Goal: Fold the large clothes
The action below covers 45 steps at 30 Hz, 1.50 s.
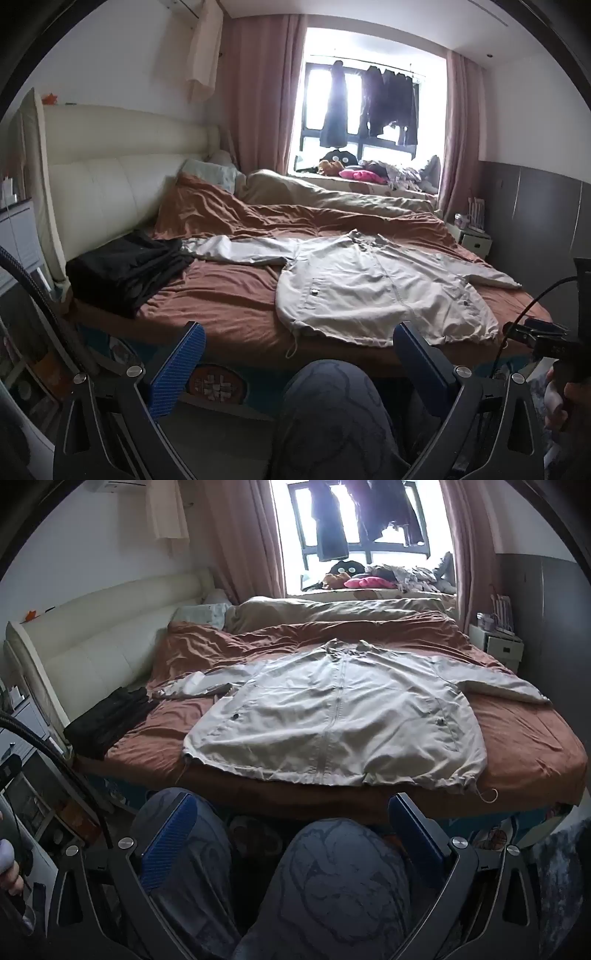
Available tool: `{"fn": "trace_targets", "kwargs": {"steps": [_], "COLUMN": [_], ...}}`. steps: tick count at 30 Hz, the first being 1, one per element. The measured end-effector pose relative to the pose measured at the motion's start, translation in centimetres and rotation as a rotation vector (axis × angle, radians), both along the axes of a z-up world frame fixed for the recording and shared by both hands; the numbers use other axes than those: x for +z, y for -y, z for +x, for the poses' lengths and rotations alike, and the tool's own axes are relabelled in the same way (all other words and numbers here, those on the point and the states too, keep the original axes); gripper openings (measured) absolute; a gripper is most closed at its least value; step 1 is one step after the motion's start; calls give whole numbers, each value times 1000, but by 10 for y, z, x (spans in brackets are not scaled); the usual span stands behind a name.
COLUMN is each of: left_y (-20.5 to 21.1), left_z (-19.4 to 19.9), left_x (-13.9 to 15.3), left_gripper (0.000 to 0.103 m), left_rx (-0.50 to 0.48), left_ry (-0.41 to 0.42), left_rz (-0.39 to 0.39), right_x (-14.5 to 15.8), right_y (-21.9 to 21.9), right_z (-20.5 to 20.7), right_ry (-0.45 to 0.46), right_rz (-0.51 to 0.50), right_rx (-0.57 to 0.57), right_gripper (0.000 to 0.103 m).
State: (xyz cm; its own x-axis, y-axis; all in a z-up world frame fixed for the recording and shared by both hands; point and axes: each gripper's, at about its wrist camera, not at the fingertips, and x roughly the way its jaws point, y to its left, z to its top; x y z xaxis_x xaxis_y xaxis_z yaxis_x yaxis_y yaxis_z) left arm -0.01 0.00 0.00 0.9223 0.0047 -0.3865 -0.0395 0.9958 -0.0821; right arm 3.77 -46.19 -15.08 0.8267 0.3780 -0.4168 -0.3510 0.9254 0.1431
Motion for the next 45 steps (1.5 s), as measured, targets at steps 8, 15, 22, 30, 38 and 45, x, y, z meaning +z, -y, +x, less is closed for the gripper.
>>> {"fn": "trace_targets", "kwargs": {"steps": [8,15,22,30,38,45], "left_y": [0,8,7,7,8,9], "left_z": [1,-6,-8,-7,-6,-5], "left_x": [0,9,6,3,-2,-3], "left_gripper": [102,102,102,102,102,102], "left_rx": [0,-3,-6,-16,-25,-27], "left_ry": [5,6,6,-3,-12,-11], "left_rz": [11,13,19,28,31,35], "right_x": [1,1,2,1,-1,-2], "right_y": [2,-1,-7,-13,-12,-10], "right_z": [-3,-1,-2,-6,-6,-6], "right_ry": [20,7,21,40,44,40], "right_rz": [16,4,-35,-50,-55,-45], "right_rx": [9,3,-20,-22,-24,-23], "right_gripper": [103,103,103,103,103,103]}}
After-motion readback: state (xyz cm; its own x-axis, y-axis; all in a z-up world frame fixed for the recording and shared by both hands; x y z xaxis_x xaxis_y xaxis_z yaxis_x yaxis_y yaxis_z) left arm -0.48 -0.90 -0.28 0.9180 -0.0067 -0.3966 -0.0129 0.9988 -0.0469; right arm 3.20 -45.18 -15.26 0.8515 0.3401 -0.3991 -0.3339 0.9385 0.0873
